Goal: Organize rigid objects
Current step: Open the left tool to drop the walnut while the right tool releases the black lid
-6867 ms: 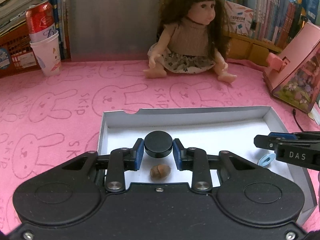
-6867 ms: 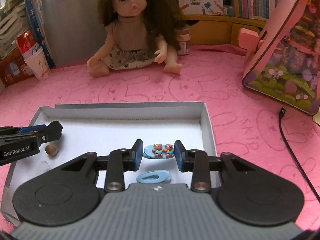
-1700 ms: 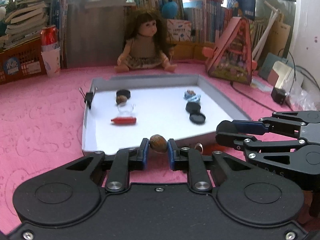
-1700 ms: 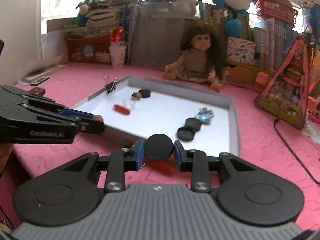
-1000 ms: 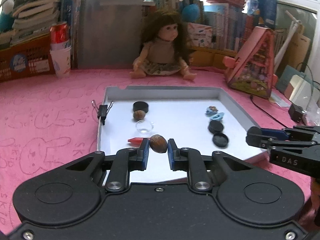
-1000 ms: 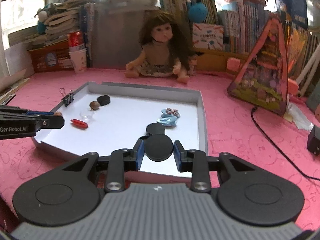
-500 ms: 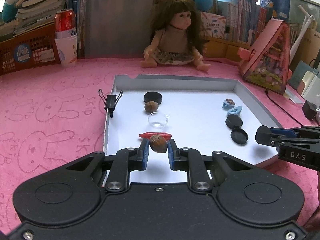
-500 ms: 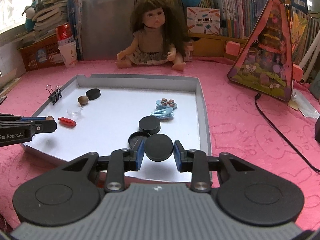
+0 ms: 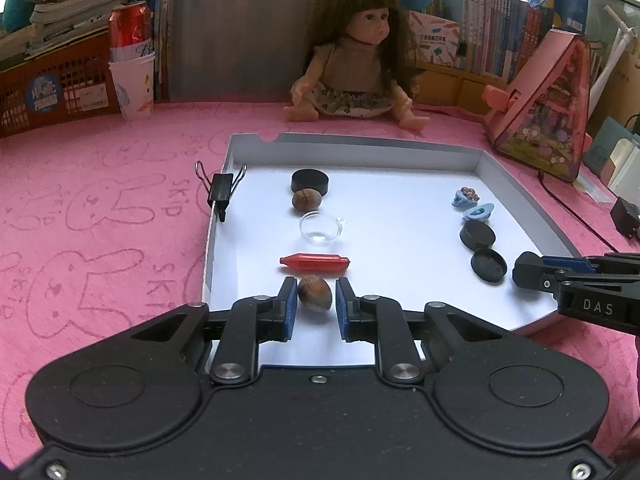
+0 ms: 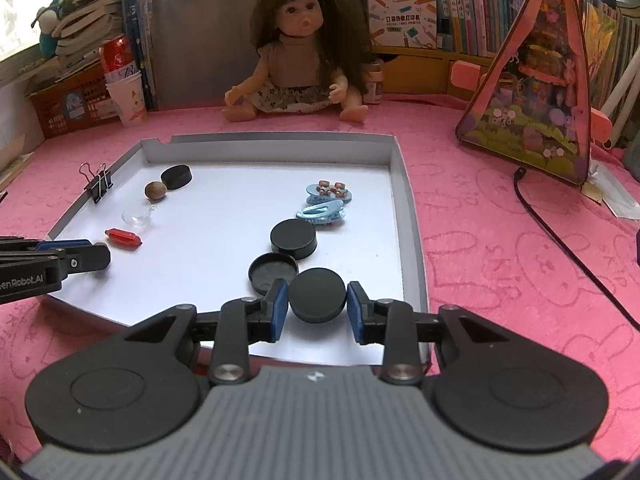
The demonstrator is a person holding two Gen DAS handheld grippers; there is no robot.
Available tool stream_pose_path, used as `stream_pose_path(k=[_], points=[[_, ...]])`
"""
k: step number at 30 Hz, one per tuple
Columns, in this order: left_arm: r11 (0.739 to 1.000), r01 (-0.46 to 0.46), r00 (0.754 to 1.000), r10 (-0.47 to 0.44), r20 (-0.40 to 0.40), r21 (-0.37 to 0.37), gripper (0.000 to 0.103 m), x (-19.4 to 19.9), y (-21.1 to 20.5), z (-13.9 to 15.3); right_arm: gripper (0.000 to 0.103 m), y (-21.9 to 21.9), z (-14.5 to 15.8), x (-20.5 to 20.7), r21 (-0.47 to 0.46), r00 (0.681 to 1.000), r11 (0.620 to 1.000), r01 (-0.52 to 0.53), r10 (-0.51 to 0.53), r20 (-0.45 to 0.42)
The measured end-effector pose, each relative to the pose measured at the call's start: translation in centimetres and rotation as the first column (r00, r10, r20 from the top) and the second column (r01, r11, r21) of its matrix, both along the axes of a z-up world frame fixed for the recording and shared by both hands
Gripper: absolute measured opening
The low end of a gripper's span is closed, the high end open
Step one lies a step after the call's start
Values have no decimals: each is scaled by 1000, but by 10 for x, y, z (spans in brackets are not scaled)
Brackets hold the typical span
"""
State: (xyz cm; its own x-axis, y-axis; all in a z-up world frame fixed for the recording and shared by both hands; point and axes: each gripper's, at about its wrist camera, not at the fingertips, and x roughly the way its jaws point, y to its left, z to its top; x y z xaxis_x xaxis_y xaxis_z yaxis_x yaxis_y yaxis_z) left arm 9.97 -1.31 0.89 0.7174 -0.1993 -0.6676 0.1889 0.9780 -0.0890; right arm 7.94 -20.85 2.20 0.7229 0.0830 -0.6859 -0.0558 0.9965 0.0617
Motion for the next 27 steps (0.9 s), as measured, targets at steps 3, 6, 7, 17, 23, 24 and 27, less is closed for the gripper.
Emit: stream_pose_path(k=[3, 6, 7, 17, 23, 24, 27], points=[[1000, -2, 1000, 2, 0, -1, 20, 0, 0, 0, 41, 0, 0, -1, 3, 1000, 1000, 1, -1, 5], [1000, 0, 1000, 0, 1, -2, 26, -1, -1, 1, 44, -1, 1, -1, 7, 1000, 1000, 8, -8, 11], [1000, 4, 1000, -4, 0, -2, 28, -1, -1, 1, 55, -2, 1, -1, 10, 1000, 1000, 9, -10, 12], [1000, 13, 1000, -13, 8, -4, 40, -7, -3, 6, 61, -2, 4, -6, 15, 999, 1000, 13, -14, 33], [999, 40, 999, -40, 21, -9, 42, -19, -6, 13, 66, 0, 11, -17, 3, 998, 1000, 8, -8, 67], [999, 47, 999, -46, 23, -14, 42, -22, -6, 15, 67, 0, 13, -20, 4, 997, 1000, 8, -8, 73], [997, 74, 997, -73, 32, -32, 43, -36, -6, 20, 70, 0, 18, -31, 10, 995, 1000, 5, -6, 99]])
